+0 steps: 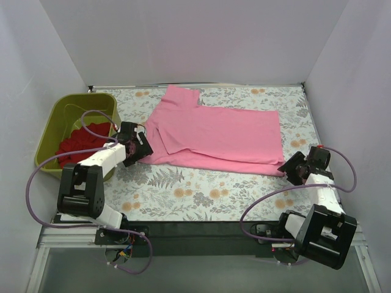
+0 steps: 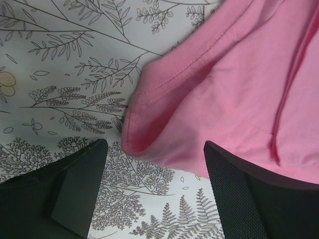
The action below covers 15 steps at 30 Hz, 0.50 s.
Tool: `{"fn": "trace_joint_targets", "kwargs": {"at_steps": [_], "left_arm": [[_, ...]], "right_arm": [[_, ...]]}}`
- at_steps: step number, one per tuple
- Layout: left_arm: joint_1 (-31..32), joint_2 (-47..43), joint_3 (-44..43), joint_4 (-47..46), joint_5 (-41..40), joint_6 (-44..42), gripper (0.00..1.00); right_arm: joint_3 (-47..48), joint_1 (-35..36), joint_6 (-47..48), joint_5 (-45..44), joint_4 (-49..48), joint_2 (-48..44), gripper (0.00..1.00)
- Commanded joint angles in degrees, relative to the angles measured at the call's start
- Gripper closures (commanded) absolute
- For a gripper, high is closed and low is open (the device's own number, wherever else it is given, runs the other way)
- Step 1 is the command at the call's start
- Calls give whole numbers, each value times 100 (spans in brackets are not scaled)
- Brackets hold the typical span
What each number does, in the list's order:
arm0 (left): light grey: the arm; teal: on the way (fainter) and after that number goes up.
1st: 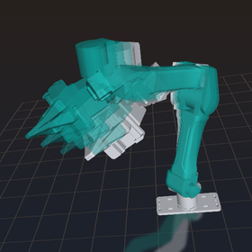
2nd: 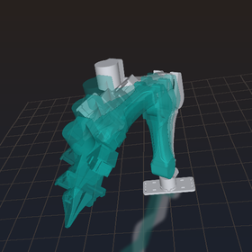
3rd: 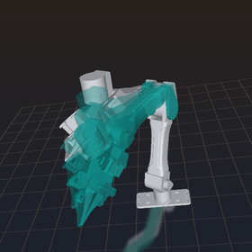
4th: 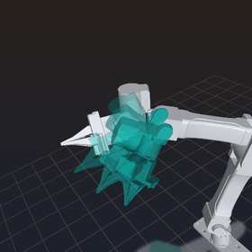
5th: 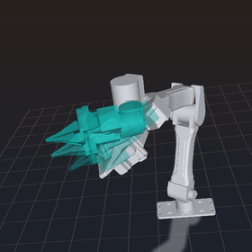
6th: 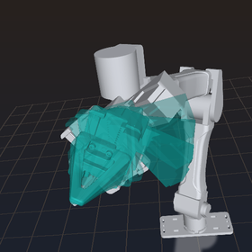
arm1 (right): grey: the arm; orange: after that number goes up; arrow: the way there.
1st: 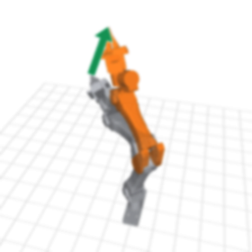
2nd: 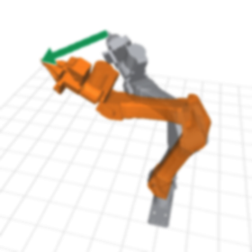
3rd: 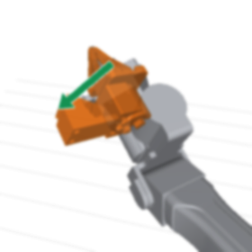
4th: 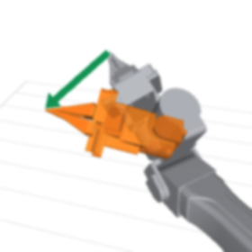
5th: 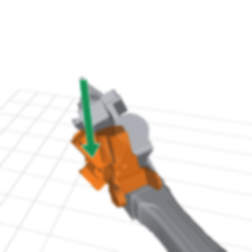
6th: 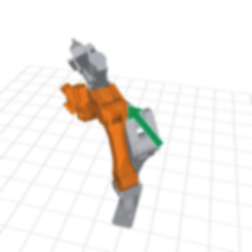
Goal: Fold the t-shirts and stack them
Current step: Fold the tshirt
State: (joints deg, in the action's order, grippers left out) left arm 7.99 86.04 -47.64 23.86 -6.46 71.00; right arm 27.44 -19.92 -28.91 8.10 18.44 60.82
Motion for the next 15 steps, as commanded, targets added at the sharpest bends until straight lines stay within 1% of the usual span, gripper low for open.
{"fn": "trace_joint_targets", "kwargs": {"at_steps": [1, 4, 7, 8, 10, 11, 12, 14, 15], "left_arm": [[-34, 132, -105, -180, 57, 45, 28], [-34, 211, -62, -215, -13, 2, 30], [-34, 281, -53, -232, -66, -7, 35], [-34, 334, -44, -232, -66, -7, 39], [-34, 387, -18, -250, -84, -16, 43], [-34, 431, -9, -250, -84, 1, 50], [-34, 449, -9, -250, -84, -7, 53], [-34, 466, 9, -250, -101, -16, 58], [-34, 492, 9, -250, -119, -16, 64]], "right_arm": [[-125, -38, -168, 280, -376, 71, 46], [-221, -47, -177, 289, -560, 149, 46], [-266, -56, -177, 245, -744, 272, 48], [-300, -56, -194, 236, -797, 334, 48], [-344, -56, -212, 219, -946, 369, 51], [-353, -56, -212, 184, -991, 413, 52], [-388, -64, -195, 166, -1035, 431, 56], [-397, -64, -168, 166, -1096, 492, 60], [-389, -64, -151, 174, -1114, 519, 63]]}}
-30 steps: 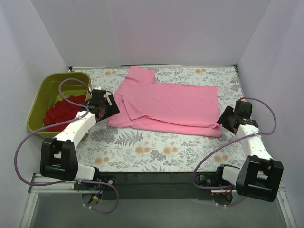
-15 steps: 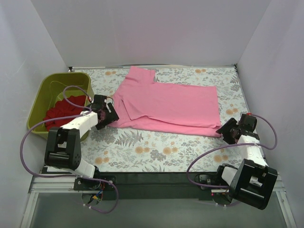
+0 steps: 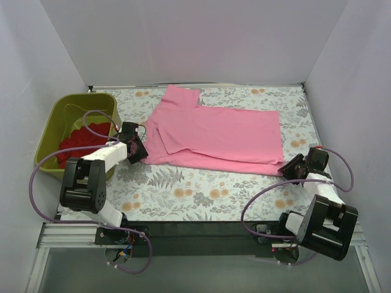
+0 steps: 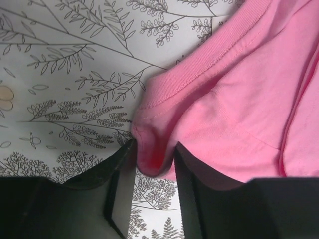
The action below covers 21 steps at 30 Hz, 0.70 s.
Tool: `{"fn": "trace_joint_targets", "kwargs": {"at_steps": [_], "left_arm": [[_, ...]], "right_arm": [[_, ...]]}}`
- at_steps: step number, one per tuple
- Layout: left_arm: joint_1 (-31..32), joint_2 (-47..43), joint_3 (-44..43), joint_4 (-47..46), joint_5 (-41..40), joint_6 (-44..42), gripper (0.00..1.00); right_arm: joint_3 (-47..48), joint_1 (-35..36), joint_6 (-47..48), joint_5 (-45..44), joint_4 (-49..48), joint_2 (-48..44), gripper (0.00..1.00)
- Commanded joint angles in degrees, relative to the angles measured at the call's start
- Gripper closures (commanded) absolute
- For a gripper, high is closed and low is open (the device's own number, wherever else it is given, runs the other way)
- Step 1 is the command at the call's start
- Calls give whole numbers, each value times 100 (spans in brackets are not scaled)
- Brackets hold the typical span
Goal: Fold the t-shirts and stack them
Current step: Fold the tshirt
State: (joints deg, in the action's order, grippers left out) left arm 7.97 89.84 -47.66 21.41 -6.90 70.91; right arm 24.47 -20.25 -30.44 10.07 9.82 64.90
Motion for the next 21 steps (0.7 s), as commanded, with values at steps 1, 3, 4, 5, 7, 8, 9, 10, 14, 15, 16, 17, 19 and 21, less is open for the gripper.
{"fn": "trace_joint_targets", "kwargs": {"at_steps": [1, 3, 4, 5, 7, 8, 9, 10, 14, 15, 16, 17, 19, 21], "left_arm": [[-32, 121, 20, -5, -92, -7, 67], [-32, 191, 2, 4, -119, -34, 78], [-32, 218, -6, 21, -145, -43, 81], [-32, 235, -41, 73, -180, -69, 86], [-41, 227, -77, 135, -294, -95, 100], [-67, 209, -103, 249, -356, -95, 100], [-67, 113, -129, 328, -417, -104, 100], [-76, 69, -147, 398, -470, -104, 100], [-94, -239, -147, 881, -725, -87, 100], [-94, -309, -95, 926, -691, -60, 100], [-94, -466, -25, 961, -612, -8, 100], [-94, -546, 45, 979, -524, 36, 100], [-94, -669, 362, 936, -304, 159, 100], [-94, -731, 546, 848, -207, 203, 99]], "right_arm": [[-91, -32, 11, -5, -262, 119, 65], [-48, -32, 38, -39, -262, 145, 76], [-21, -40, 73, -75, -253, 137, 83], [31, -49, 134, -223, -183, 119, 94], [302, -67, 336, -469, 10, 75, 99], [426, -67, 415, -784, 280, 75, 99], [540, -67, 494, -952, 405, 75, 99], [750, -67, 599, -1145, 502, 75, 99], [911, -67, 635, -1630, 836, 110, 99], [902, -67, 618, -1674, 880, 119, 99], [884, -67, 609, -1701, 916, 128, 99], [823, -67, 609, -1753, 942, 128, 99], [753, -67, 600, -1780, 1021, 119, 98], [647, -67, 556, -1754, 1065, 102, 91]]}}
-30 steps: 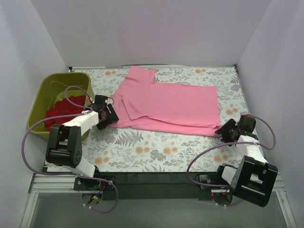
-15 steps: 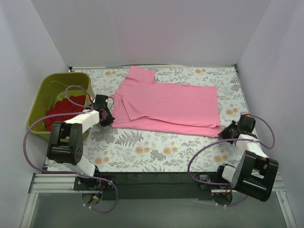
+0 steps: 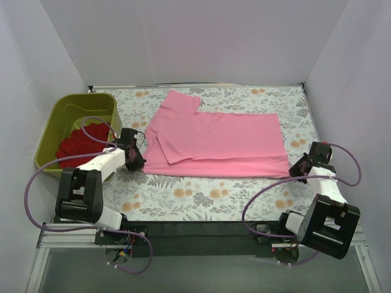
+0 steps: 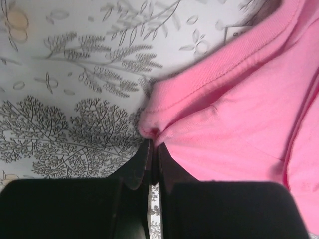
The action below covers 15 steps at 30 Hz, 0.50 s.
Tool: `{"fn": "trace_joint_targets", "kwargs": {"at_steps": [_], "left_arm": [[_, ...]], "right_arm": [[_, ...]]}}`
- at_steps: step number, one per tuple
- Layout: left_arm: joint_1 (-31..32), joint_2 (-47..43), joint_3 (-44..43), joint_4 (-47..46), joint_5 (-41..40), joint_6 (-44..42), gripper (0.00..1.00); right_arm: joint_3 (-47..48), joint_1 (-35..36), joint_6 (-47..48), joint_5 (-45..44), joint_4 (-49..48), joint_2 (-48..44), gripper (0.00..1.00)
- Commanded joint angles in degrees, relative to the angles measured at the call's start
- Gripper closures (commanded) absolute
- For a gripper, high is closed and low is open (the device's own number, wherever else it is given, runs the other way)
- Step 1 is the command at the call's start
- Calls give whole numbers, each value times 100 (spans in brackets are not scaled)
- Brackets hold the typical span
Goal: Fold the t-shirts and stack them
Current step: Fold the tshirt
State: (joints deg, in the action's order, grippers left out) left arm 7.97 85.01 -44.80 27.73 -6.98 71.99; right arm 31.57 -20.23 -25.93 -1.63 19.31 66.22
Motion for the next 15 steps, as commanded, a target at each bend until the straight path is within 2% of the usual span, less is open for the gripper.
{"fn": "trace_joint_targets", "kwargs": {"at_steps": [1, 4, 5, 6, 8, 9, 10, 12, 15], "left_arm": [[-94, -257, 374, 190, -137, 131, 97], [-94, -283, 419, 181, -5, 158, 84], [-94, -327, 419, 189, -5, 158, 81], [-94, -441, 393, 207, -66, 158, 70], [-94, -573, 279, 303, -110, 167, 62], [-94, -713, 226, 365, -128, 167, 53], [-94, -775, 173, 417, -137, 167, 47], [-94, -1003, -37, 602, -154, 114, 36], [-76, -1258, -274, 822, -146, 61, 31]], "right_arm": [[-72, -69, 106, -558, 160, -82, 89], [-37, -69, 71, -409, 249, -388, 82], [-20, -52, 62, -313, 231, -529, 74], [24, -43, 45, -260, 214, -783, 71], [138, 19, 71, -172, 196, -969, 60], [313, 184, 132, -145, 178, -1092, 59], [401, 325, 202, -127, 161, -1128, 56], [612, 974, 343, 13, 56, -1050, 54], [1060, 2318, 668, 92, -163, -726, 55]]}}
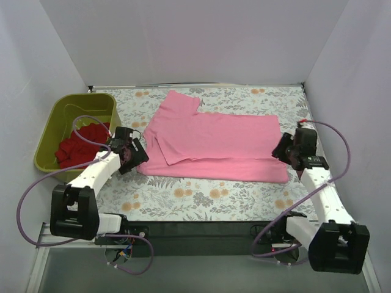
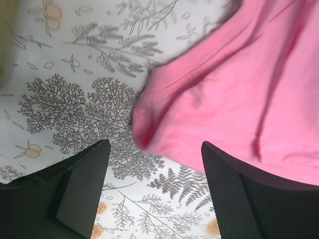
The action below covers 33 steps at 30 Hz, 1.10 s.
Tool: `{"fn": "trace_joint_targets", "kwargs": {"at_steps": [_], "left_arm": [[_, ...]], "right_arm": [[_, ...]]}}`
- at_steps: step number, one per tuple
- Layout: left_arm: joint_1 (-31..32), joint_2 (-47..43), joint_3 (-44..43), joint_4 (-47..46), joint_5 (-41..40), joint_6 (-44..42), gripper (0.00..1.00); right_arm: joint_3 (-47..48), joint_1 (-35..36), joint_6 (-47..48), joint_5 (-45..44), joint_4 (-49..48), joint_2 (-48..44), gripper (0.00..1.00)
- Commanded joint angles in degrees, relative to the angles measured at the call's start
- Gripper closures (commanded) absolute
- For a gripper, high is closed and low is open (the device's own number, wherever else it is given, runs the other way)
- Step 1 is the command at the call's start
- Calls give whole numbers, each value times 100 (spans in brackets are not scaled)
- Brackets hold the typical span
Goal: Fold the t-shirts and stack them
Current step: Fold the tshirt
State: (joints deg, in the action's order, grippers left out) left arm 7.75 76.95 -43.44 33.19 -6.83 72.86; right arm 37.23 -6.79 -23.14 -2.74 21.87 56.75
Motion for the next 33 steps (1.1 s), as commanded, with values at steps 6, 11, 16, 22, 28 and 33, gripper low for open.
{"fn": "trace_joint_targets", "kwargs": {"at_steps": [6, 11, 16, 22, 28, 33], "left_arm": [[156, -804, -447, 302, 295, 53, 37], [306, -392, -174, -136, 569, 167, 53], [298, -57, 107, -471, 376, 237, 64], [297, 329, 239, -682, 139, 202, 69], [297, 382, 415, -709, 50, 176, 71], [297, 383, 424, -709, 7, 141, 72]], "right_arm": [[1539, 3486, 1117, 669, -1131, 1466, 60], [2717, 4903, 1829, 976, -1413, 2848, 63], [3931, 5591, 2620, 1355, -1431, 4263, 64], [4721, 5961, 3043, 1434, -1440, 5380, 64], [5074, 6057, 3219, 1364, -1431, 6031, 65], [5250, 6110, 3272, 1496, -1413, 6321, 64]]}}
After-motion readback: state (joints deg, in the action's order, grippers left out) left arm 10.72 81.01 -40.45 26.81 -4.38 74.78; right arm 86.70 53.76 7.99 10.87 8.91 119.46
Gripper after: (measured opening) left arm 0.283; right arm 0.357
